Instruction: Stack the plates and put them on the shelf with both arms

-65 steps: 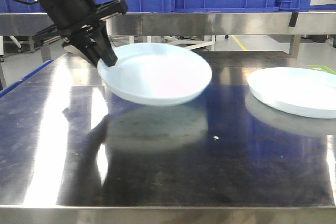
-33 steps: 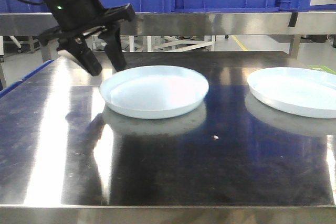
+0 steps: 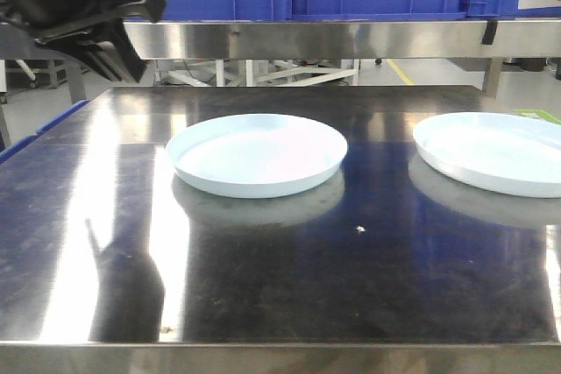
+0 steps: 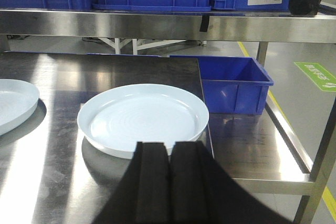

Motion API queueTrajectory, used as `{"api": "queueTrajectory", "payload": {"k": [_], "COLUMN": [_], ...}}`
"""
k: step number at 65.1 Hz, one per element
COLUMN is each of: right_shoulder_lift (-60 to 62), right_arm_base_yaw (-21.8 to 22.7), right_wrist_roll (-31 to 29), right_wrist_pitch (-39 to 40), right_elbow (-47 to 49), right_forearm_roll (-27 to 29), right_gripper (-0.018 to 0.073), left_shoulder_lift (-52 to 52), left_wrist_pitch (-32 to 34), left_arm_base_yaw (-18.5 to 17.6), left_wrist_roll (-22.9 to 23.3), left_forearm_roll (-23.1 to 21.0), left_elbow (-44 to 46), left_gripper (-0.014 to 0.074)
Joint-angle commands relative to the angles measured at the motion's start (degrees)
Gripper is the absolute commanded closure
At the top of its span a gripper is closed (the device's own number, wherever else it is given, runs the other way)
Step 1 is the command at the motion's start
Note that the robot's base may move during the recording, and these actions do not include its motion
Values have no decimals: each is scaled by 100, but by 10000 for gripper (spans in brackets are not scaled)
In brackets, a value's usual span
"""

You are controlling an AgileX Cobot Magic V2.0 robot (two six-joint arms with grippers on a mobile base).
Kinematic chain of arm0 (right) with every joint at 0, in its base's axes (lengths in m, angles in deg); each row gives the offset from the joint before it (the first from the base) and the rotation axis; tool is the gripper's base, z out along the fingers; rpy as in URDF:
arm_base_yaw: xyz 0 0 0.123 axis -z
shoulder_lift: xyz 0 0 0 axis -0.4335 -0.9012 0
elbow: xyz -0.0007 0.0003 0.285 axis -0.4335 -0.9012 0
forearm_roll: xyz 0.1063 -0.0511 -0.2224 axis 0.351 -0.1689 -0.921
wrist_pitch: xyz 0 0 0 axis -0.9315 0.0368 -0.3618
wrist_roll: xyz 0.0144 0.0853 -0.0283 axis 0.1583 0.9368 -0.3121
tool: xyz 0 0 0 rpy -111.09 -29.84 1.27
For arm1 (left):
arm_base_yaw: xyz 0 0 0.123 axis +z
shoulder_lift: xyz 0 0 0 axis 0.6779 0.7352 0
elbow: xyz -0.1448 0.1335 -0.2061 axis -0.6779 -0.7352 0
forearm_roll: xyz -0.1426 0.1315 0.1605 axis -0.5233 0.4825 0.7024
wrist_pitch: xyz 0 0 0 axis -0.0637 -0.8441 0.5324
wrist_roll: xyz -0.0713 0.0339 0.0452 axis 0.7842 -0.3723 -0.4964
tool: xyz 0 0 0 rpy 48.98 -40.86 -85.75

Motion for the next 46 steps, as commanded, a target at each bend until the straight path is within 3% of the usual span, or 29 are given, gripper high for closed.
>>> {"api": "queueTrajectory", "payload": {"k": [1, 6, 15, 24, 36, 46], "right_shoulder_lift": [99, 99, 99, 99, 99, 99], "right_arm_base_yaw": [6, 6, 6, 6, 6, 6], "right_wrist_roll": [-4, -4, -4, -4, -4, -4], "right_wrist_pitch": [524, 524, 524, 524, 524, 524], "right_elbow": [4, 4, 4, 4, 4, 4], "right_forearm_roll": [-55, -55, -55, -55, -55, -55], "right_gripper": [503, 503, 503, 503, 503, 503], "left_shoulder_lift": [-758, -1259, -2194, -3159, -4354, -5201], "left_wrist_pitch": [1417, 2271, 2927, 2914, 2835, 2182], "left_arm_base_yaw": [-69, -69, 3, 217, 851, 1338], "left_wrist_roll": [42, 42, 42, 42, 42, 42], "left_forearm_roll": [11, 0, -10, -10, -10, 54], "left_elbow": [-584, -1334, -2276, -2871, -3372, -3443], "left_gripper": [510, 510, 510, 510, 510, 510]}}
